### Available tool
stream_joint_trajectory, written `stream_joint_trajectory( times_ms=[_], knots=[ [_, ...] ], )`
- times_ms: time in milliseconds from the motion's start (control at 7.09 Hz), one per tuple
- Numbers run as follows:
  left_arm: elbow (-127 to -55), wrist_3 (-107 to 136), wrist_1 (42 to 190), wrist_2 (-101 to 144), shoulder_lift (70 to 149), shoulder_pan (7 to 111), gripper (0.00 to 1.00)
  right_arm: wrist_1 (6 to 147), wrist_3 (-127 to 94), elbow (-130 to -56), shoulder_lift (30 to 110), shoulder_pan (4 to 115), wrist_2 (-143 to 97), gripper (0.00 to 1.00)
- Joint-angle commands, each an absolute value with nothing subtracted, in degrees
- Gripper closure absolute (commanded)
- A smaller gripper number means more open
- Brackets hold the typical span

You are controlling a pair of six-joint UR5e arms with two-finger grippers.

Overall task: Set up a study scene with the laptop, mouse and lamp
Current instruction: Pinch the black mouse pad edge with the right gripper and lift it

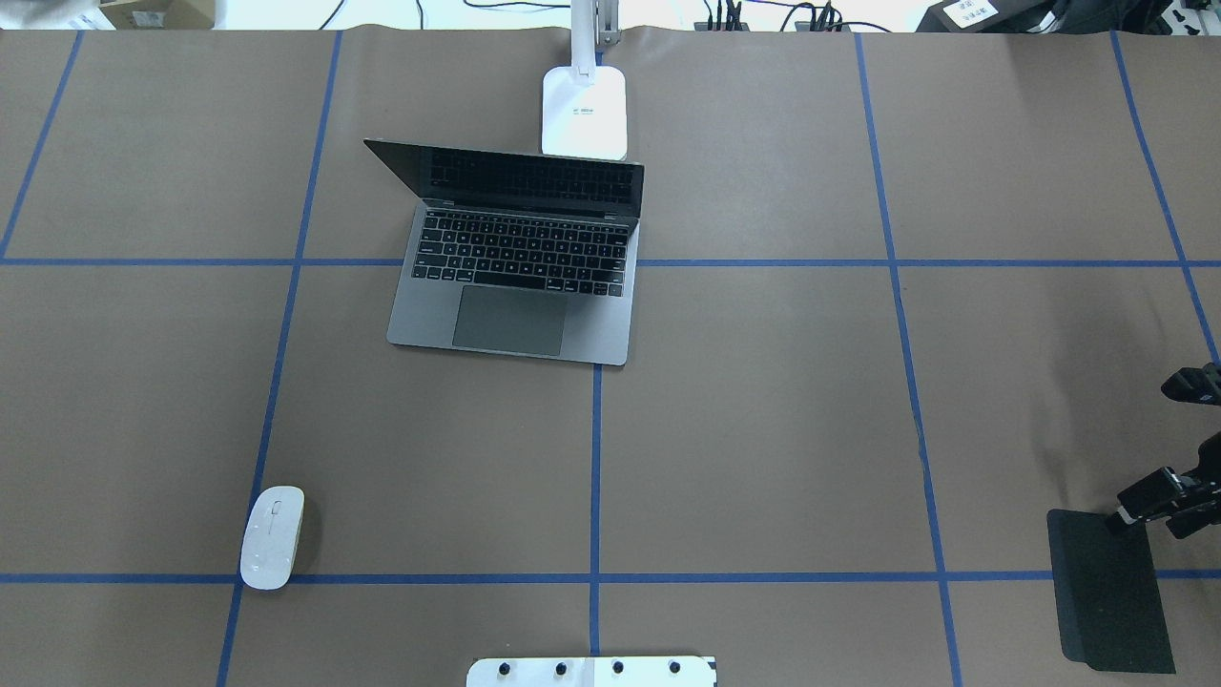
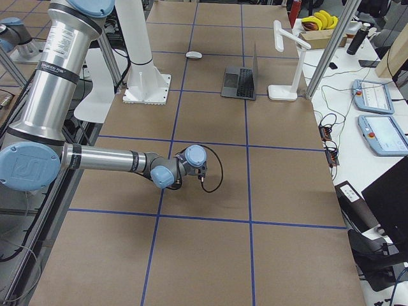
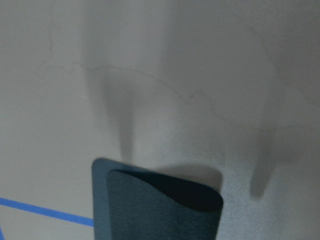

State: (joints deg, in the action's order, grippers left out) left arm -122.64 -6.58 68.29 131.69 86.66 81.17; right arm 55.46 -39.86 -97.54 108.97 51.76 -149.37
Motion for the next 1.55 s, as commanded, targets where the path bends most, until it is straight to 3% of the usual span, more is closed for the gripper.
stream_joint_trajectory(
  times_ms=[0, 423, 565, 1411],
  knots=[
    [-122.52, -7.03, 68.20, 131.66, 86.66, 81.30, 0.01, 54.76, -42.78, -97.56, 108.81, 50.55, -149.24, 0.02],
    [-122.17, -7.38, 68.29, 131.66, 86.66, 81.74, 0.01, 51.42, -46.49, -97.56, 109.60, 49.75, -148.98, 0.06],
    [-122.17, -7.73, 68.20, 131.75, 86.66, 81.83, 0.01, 50.37, -46.58, -97.56, 110.47, 49.31, -148.80, 0.02],
    [-121.38, -10.63, 67.68, 131.66, 86.66, 83.58, 0.01, 42.36, -55.99, -97.38, 112.15, 44.04, -146.95, 0.02]
  ],
)
